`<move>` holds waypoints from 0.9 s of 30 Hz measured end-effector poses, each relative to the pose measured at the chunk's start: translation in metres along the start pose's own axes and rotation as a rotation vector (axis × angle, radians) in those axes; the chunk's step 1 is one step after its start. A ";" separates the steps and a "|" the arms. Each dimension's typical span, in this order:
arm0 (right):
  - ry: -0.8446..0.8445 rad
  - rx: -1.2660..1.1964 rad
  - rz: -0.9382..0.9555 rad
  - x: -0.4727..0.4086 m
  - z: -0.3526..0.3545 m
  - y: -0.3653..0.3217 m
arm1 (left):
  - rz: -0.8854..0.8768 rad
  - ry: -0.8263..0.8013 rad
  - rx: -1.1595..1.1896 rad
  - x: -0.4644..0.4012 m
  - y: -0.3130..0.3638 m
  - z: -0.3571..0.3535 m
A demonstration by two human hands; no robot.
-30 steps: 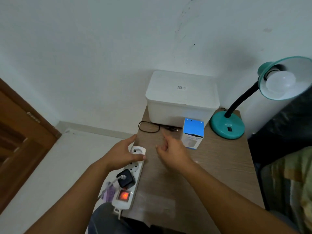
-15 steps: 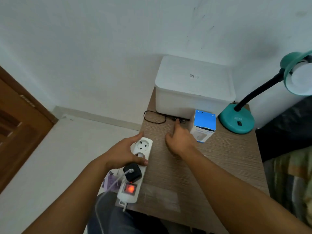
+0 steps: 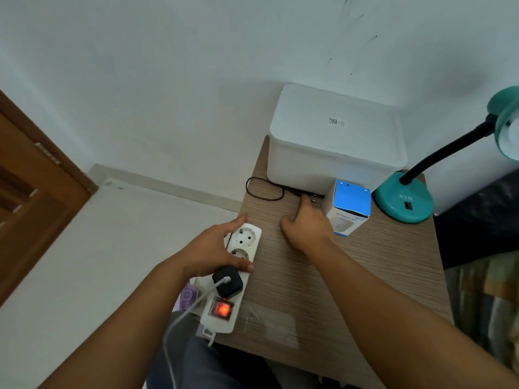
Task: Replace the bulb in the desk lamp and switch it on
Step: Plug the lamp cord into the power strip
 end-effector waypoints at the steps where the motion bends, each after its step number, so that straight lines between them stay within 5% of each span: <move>1: -0.003 -0.001 -0.001 0.000 0.000 0.000 | 0.000 0.000 0.001 0.000 0.000 0.000; 14: -0.041 0.050 -0.042 0.001 0.005 0.001 | -0.002 -0.006 0.030 -0.001 0.000 -0.001; 27: 0.040 0.182 0.169 0.026 0.010 -0.013 | 0.002 -0.018 0.060 0.000 -0.002 -0.002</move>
Point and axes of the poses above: each hand's wrist, its own x-axis away from the middle knuckle, its own z-axis out of the back of the hand, y = z × x, the point moved 9 cm from there along -x, towards the middle knuckle, and after that the axes turned 1 degree about z, right-handed, at the moved point
